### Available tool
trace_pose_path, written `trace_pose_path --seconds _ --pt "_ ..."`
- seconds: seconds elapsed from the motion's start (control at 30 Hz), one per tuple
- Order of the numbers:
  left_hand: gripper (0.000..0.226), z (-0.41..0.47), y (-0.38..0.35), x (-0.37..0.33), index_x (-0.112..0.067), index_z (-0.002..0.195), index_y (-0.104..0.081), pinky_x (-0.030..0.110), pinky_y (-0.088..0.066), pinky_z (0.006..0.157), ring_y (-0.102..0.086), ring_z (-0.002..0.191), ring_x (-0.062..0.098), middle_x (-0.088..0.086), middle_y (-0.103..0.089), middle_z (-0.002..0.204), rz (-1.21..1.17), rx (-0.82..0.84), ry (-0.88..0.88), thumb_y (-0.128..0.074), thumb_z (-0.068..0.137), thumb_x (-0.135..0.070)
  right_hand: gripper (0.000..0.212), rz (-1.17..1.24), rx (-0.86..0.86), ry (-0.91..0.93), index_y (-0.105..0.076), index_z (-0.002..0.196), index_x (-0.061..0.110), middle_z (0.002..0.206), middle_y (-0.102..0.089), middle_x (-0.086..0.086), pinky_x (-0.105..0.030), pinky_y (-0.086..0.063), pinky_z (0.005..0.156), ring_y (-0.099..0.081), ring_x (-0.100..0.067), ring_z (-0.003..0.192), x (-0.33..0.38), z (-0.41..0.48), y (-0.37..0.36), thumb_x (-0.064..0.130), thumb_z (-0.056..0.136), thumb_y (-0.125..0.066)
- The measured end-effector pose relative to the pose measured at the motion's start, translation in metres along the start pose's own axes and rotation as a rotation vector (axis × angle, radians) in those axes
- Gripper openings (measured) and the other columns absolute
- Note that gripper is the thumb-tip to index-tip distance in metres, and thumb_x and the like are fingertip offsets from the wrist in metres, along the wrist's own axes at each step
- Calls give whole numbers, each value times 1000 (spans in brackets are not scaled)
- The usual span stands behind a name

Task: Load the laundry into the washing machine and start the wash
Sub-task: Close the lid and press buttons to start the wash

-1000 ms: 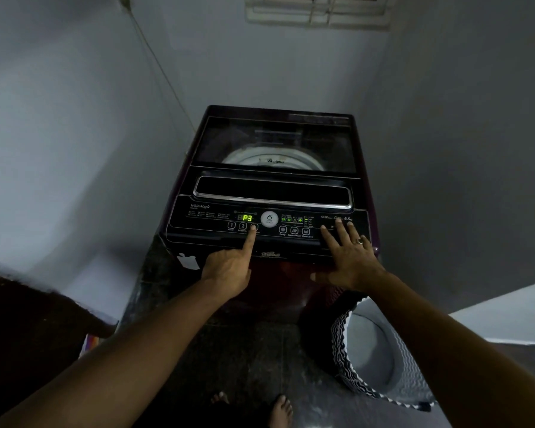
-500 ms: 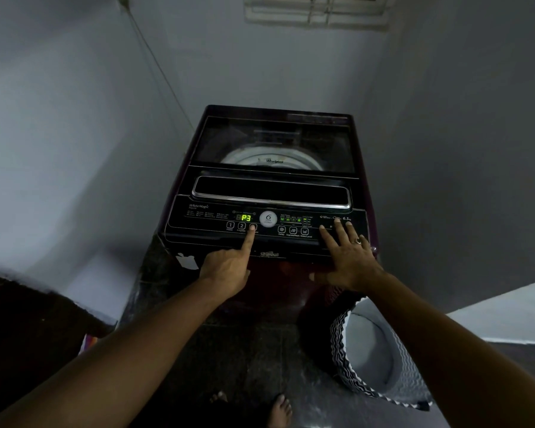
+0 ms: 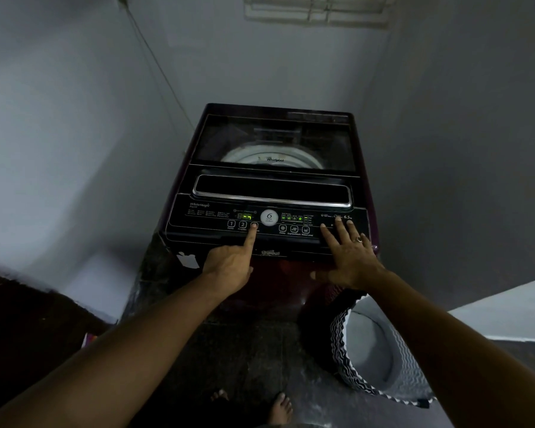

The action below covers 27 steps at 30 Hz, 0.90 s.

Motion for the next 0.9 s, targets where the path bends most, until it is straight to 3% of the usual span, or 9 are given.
trace_pose_path --seconds 0.33,0.53,0.63,0.77,0.83,0.9 --pt "102 -2 3 1 -25 155 21 29 -44 51 -55 56 12 -4 -56 67 -55 36 -13 -58 95 -50 130 -8 10 3 13 161 28 166 24 -15 -60 -2 123 18 -38 154 0 1 1 88 69 -56" --pt "93 2 7 14 -23 159 6 32 -50 60 -61 67 16 -5 -60 75 -40 -25 -94 -55 95 -53 129 4 27 9 12 161 29 167 23 -16 -60 -3 123 17 -38 154 0 1 3 87 70 -58" --pt "88 4 10 25 -17 159 -10 34 -55 69 -65 84 19 -1 -66 98 -71 -155 -77 -57 93 -52 130 4 33 8 13 161 28 166 23 -16 -60 -2 123 18 -38 154 0 1 3 87 70 -59" --pt "84 5 9 53 -9 153 -30 40 -53 85 -52 116 25 8 -53 132 26 -328 -59 -56 89 -57 130 -8 28 4 14 161 29 166 23 -15 -60 -3 123 18 -38 154 -1 2 2 88 69 -57" --pt "94 6 5 69 -6 154 -25 45 -46 102 -39 136 31 13 -38 151 46 -265 -60 -57 85 -61 131 -14 32 6 15 160 29 166 24 -16 -61 -4 124 18 -38 154 -1 2 2 88 68 -57" --pt "108 8 -5 82 -5 157 -11 49 -31 118 -15 151 33 16 -12 165 27 -122 -77 -58 82 -67 132 -22 30 7 15 160 29 166 24 -16 -62 -4 124 18 -39 154 0 2 2 88 68 -58"
Point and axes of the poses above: each hand's wrist, its own z-axis towards the middle knuckle, its own y-axis out of the back of the hand, x = y × z, the point moved 3 cm from there along z, towards the middle knuckle
